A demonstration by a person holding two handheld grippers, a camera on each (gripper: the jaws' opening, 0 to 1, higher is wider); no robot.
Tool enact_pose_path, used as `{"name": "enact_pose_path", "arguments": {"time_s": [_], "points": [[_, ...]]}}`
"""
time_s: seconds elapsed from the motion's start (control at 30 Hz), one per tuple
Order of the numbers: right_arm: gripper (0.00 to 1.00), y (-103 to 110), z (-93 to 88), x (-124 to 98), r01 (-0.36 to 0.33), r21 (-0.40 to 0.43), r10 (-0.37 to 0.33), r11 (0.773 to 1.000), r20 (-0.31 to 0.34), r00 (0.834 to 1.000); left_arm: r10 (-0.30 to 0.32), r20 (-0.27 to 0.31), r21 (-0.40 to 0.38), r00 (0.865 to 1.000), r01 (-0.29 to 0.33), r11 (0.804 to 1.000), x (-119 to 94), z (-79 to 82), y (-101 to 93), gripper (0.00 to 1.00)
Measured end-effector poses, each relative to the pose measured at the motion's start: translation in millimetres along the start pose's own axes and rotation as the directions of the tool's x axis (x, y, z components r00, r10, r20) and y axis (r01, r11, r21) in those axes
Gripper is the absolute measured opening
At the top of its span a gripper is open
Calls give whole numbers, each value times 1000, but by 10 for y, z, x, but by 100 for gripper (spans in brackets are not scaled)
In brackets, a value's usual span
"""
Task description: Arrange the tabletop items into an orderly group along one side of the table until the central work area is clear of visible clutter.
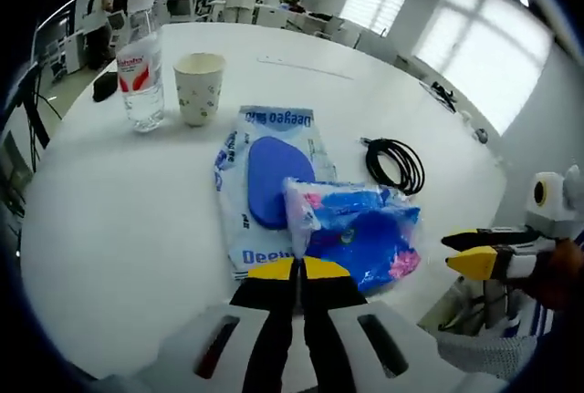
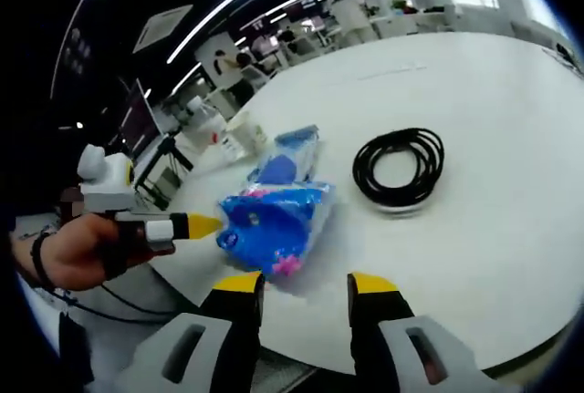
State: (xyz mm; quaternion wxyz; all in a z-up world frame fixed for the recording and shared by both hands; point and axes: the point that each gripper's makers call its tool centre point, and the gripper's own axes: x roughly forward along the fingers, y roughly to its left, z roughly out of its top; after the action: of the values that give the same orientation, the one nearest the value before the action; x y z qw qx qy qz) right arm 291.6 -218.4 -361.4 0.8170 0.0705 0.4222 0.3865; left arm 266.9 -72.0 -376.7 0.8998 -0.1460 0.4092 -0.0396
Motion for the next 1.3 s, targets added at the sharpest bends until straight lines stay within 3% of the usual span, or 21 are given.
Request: {"name": "enact_pose_path", "arguments": {"time_s": [0.57,0.9,1.0,1.13,1.3], "points": [[36,59,25,106,-11,-1,11,1000,-31,999,-28,-10,39,1000,28,999,-154,-84,-98,0],[32,96,-212,165,4,28,-1,1000,-102,995,-39,-10,31,999,39,999,-195,-145,-136,0],[23,102,-223,133,24,31,-20,999,-117,993,-44,-14,23,999,45,999,-213,-196,-172,0],[3,11,-214,125,54,40,-49,998,-114,992,-48,-17,20,999,48,999,-217,-207,-200,0],[0,-59,-156,137,53,64,-47,997,-84,995,-64,-21,16,998,64,998,-211,-222,-256,0]]}}
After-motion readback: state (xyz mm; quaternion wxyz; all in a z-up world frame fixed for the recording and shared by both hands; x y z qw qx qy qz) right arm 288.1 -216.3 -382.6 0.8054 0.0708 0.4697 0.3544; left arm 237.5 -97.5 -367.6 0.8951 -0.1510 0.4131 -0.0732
